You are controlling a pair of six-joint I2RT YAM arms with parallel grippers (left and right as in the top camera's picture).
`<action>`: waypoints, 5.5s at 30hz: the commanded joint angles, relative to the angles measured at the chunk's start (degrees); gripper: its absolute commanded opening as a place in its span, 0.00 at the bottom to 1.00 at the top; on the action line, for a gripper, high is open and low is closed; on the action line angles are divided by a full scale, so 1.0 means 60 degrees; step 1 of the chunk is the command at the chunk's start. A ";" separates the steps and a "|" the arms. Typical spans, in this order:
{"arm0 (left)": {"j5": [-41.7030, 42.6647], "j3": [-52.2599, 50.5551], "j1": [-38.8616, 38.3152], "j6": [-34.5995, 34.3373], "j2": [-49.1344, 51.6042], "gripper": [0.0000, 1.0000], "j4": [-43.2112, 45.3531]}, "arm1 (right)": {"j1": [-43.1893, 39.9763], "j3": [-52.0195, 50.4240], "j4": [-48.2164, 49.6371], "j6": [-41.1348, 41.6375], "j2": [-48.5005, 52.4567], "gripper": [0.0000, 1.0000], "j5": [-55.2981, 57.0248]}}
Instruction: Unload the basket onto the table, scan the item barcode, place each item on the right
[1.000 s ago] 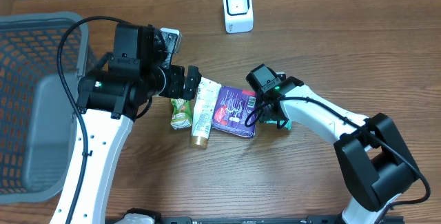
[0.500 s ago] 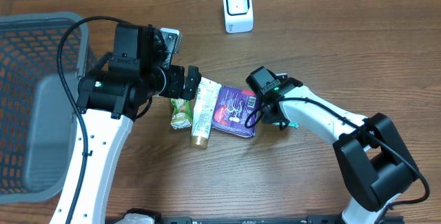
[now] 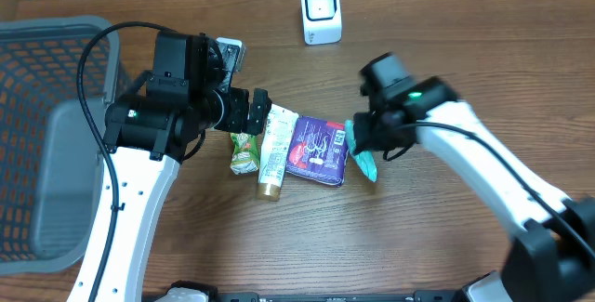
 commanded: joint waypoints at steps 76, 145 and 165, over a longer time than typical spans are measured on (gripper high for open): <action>0.0007 0.0182 0.0000 0.0149 -0.0204 0.99 0.0004 | 0.1858 -0.3031 0.1708 -0.0685 0.0000 0.51 0.3282; 0.0007 0.0182 0.0000 0.0149 -0.0204 0.99 0.0004 | -0.4932 -0.4127 0.4124 -0.1249 0.1916 0.39 -0.2157; 0.0004 0.0182 0.0000 0.0149 -0.0204 1.00 0.0007 | -0.3592 -0.0208 -0.0248 -0.1362 0.1854 0.04 -0.1599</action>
